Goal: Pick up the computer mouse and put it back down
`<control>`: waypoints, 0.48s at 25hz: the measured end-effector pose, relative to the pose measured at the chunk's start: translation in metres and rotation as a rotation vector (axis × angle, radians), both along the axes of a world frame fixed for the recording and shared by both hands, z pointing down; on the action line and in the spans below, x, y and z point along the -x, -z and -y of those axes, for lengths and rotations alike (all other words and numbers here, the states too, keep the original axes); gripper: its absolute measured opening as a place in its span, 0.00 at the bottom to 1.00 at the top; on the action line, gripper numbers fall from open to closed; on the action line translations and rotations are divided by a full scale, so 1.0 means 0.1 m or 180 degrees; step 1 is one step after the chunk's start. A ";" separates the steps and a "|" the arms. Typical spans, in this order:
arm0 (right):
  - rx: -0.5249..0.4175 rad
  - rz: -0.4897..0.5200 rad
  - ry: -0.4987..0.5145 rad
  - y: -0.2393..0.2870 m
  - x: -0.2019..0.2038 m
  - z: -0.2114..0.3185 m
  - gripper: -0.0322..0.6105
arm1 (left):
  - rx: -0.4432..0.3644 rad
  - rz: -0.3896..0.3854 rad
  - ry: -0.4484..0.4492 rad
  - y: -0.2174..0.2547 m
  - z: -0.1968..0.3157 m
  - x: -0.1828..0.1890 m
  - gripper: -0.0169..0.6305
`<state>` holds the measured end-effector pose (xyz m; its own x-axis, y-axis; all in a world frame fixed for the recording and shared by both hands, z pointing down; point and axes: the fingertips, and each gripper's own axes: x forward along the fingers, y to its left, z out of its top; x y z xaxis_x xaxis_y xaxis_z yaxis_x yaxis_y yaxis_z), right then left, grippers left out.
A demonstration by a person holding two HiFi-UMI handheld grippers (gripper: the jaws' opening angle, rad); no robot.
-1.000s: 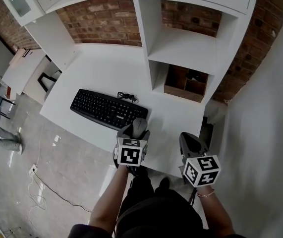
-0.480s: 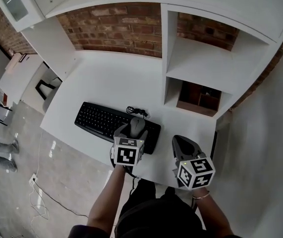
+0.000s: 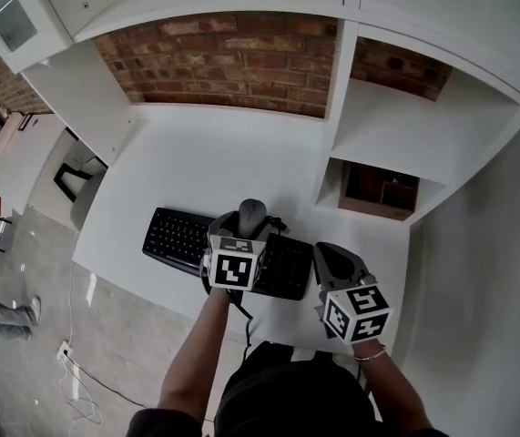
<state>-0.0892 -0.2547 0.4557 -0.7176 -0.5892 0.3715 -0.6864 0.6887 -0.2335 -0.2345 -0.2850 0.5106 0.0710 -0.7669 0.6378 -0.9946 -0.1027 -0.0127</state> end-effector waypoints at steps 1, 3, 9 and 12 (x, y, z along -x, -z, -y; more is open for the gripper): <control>-0.0003 -0.0012 -0.0025 0.00 0.03 0.01 0.06 | -0.0011 0.0016 -0.0025 0.00 0.05 0.04 0.49; -0.0013 -0.0028 -0.0067 0.00 0.10 0.04 0.06 | -0.0037 0.0015 -0.0103 0.00 0.15 0.09 0.49; -0.0042 -0.0062 -0.0165 0.00 0.29 0.13 0.06 | -0.0093 -0.0035 -0.0197 0.03 0.38 0.27 0.49; -0.0051 -0.0050 -0.0186 0.01 0.40 0.16 0.06 | -0.0059 -0.0045 -0.0195 0.02 0.46 0.37 0.49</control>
<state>-0.1290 -0.2709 0.4551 -0.6759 -0.6359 0.3726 -0.7291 0.6508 -0.2117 -0.2712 -0.3305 0.5086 0.1271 -0.7724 0.6222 -0.9866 -0.1632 -0.0010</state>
